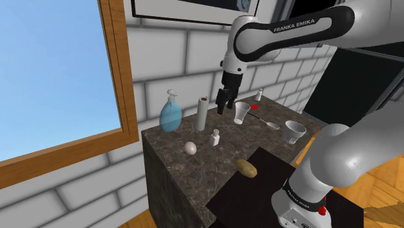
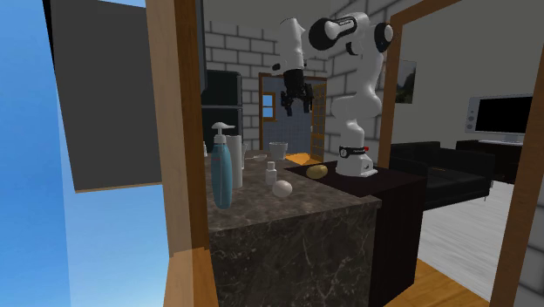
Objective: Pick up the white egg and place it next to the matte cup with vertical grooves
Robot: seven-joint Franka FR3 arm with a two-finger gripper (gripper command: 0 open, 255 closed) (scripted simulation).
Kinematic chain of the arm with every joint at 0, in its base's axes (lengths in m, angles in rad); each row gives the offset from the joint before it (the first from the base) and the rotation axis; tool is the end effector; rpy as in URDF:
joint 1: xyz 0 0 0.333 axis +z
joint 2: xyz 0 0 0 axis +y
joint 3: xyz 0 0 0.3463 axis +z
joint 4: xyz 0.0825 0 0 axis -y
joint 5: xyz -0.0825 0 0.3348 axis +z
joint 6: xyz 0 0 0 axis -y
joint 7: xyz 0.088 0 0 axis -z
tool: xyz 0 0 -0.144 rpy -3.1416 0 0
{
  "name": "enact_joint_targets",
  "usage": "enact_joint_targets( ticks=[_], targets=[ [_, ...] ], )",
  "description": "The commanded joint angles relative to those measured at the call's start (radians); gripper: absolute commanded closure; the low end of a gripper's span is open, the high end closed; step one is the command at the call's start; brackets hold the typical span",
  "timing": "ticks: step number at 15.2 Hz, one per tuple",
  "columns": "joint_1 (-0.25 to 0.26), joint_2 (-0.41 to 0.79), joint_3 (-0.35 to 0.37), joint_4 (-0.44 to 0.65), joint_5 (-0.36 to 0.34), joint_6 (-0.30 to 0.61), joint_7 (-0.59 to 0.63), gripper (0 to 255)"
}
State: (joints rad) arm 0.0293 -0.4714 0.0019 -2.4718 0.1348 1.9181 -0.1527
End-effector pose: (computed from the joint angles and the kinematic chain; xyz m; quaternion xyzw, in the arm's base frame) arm 0.3306 0.0245 0.4647 -0.9951 -0.0660 0.0372 0.0643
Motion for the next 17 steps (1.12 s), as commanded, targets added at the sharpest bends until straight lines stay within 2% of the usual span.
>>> enact_joint_targets(
  ticks=[1,9,17],
  targets=[
    [0.007,0.071,0.010,0.006,0.007,0.057,0.005,0],
    [0.028,0.382,0.040,0.078,0.022,0.255,0.022,0],
    [0.050,0.707,0.058,0.229,0.017,0.388,0.046,0]
  ],
)
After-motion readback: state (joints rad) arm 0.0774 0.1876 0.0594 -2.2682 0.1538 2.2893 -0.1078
